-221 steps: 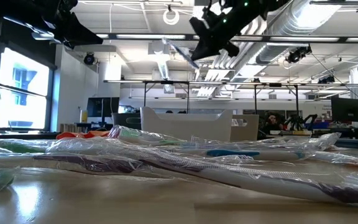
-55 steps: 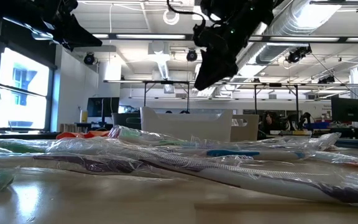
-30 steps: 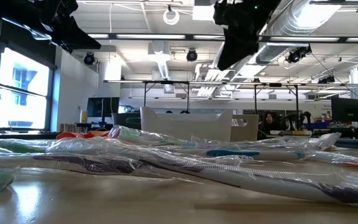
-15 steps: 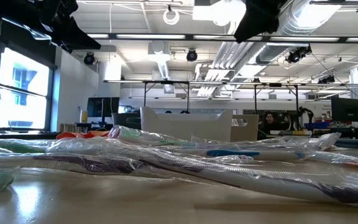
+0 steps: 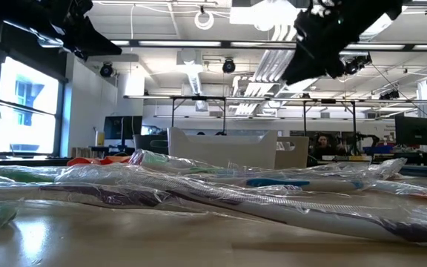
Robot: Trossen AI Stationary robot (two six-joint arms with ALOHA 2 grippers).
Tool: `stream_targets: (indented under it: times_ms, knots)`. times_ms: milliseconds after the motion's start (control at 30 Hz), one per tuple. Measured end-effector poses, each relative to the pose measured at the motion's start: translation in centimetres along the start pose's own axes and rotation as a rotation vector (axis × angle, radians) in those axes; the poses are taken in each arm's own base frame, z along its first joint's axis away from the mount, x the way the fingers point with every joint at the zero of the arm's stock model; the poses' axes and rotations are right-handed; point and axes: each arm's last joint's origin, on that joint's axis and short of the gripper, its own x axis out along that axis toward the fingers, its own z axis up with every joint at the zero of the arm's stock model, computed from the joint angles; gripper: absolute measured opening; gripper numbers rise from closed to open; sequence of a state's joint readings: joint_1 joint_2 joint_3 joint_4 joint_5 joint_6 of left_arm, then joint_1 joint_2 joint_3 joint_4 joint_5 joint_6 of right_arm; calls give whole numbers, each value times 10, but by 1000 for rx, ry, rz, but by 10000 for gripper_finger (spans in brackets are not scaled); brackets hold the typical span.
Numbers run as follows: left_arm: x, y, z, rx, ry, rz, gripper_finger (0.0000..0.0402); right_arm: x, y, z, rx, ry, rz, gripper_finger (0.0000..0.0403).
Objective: Pick & Place Toothbrushes
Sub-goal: Put the orange toothbrush into the gray bin
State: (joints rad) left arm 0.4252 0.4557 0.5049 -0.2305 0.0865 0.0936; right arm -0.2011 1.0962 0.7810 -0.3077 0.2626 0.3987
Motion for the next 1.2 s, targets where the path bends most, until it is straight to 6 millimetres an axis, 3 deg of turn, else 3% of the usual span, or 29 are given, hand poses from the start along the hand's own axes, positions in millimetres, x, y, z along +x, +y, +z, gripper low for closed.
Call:
stream_targets:
  times_ms: [400,767,867,1100,1200]
  knots:
    - [-3,2,24,58,-248,28,8,18,-32,-32,442,26,-232,119]
    - [-1,1,15,125,-149,26,8,18,-47,-38,690,60,-341,119]
    - [-1,2,15,124,-151,41,8,18,-47,-38,702,56,-341,119]
    - [-1,2,14,93,-139,46,8,18,-45,-38,475,88,-310,119]
    - [-1,2,14,42,-142,42,8,19,-44,-32,454,38,-288,119]
